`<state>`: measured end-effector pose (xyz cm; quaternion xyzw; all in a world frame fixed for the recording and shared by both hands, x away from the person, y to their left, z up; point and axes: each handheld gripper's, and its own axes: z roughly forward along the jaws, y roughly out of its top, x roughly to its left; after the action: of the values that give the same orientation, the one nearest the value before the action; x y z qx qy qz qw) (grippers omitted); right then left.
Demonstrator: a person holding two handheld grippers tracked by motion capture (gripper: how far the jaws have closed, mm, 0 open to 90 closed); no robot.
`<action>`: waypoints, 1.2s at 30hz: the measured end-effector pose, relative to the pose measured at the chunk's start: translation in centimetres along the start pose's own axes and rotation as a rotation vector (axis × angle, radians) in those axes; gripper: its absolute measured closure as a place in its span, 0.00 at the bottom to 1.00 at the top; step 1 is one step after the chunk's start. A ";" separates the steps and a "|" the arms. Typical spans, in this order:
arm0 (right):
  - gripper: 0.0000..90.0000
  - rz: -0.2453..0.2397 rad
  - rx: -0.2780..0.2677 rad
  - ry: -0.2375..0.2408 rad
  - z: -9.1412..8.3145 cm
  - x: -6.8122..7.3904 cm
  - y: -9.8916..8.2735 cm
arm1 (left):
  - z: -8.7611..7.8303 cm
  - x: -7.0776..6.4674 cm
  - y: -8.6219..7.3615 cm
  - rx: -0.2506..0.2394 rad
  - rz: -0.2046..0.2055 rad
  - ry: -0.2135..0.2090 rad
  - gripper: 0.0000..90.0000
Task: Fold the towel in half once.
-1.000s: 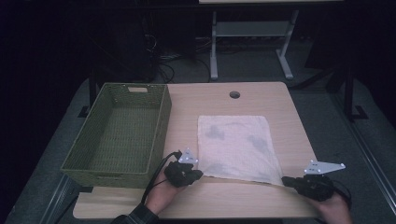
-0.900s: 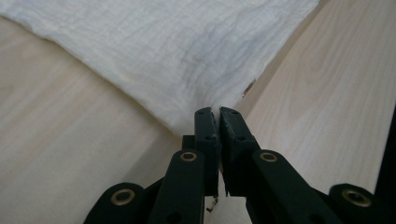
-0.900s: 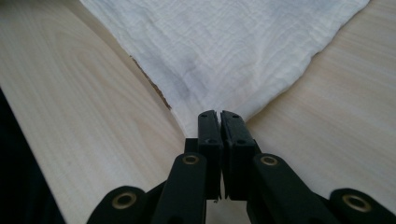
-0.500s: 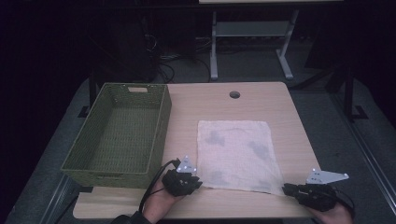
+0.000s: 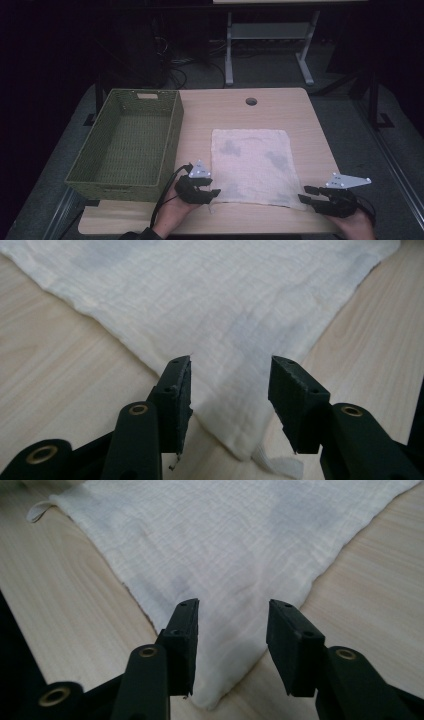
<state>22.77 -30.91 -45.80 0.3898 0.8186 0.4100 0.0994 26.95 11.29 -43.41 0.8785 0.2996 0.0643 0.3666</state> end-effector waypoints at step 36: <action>0.67 -0.002 -0.064 -0.087 4.8 -7.5 9.2 | 5.1 9.0 6.9 -0.088 -0.064 0.176 0.59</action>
<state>35.31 -30.12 -43.15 0.4030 0.8004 0.4186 0.1477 39.28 9.56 -43.31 0.8423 0.3556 0.1427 0.3791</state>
